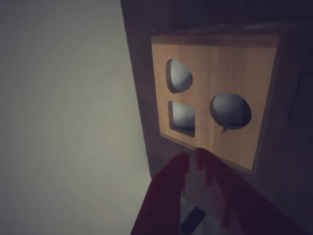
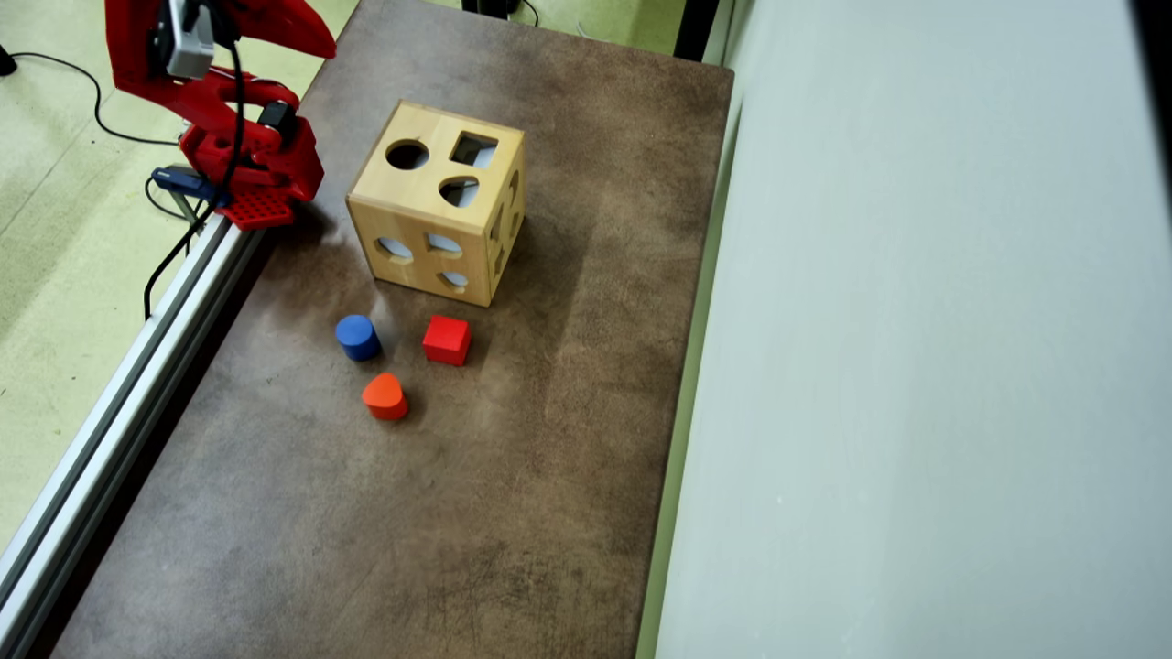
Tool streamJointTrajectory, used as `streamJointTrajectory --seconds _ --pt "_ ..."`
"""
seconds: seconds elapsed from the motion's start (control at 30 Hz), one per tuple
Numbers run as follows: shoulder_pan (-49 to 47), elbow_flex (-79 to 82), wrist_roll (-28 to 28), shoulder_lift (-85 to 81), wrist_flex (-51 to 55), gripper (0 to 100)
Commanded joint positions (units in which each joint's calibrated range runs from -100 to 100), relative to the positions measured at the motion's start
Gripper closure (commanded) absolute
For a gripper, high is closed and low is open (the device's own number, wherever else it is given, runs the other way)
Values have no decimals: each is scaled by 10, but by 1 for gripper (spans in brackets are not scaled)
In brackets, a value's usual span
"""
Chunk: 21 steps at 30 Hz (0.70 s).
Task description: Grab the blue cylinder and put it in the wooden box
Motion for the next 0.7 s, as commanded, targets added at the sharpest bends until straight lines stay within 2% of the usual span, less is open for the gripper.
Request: streamJointTrajectory --seconds 0.0,0.13,0.33,0.67 --pt "96 -13 5 60 -9 97" --pt "174 -13 12 113 -10 97" --pt "250 -13 100 182 -10 97" --pt "357 -13 214 301 -11 97"
